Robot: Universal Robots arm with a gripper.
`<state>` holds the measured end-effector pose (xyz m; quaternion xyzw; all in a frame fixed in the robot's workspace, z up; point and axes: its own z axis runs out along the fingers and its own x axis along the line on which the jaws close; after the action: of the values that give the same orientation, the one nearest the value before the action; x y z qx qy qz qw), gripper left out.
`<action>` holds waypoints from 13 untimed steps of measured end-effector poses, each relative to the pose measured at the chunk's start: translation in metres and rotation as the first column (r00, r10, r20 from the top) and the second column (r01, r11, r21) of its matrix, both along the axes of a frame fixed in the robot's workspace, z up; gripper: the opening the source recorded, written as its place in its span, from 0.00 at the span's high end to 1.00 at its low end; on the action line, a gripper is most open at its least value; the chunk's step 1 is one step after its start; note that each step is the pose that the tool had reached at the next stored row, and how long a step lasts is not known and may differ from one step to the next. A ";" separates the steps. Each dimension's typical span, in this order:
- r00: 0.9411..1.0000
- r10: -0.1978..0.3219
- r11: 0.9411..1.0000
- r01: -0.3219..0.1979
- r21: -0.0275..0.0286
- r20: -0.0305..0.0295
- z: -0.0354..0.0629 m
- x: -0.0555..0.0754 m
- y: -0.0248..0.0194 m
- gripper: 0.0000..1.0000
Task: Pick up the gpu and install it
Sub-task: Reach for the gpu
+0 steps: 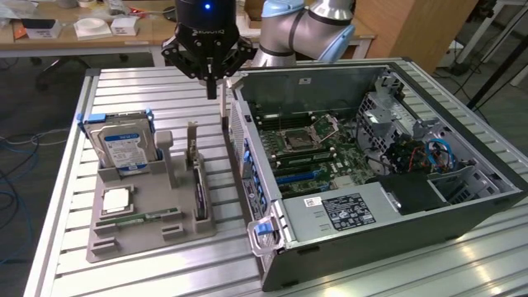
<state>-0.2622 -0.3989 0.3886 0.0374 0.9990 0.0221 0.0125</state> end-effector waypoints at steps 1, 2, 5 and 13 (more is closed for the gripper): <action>1.000 0.000 1.000 0.000 0.000 0.000 0.0000 -0.001 0.0000 0.89; 1.000 0.000 1.000 0.000 0.000 0.000 -0.0001 -0.003 0.0000 0.89; 1.000 0.000 1.000 0.000 0.000 0.000 -0.0002 -0.007 0.0000 0.89; 1.000 0.000 1.000 0.000 0.000 0.000 -0.0006 -0.019 0.0000 0.89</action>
<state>-0.2812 -0.3989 0.3880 0.0374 0.9990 0.0221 0.0125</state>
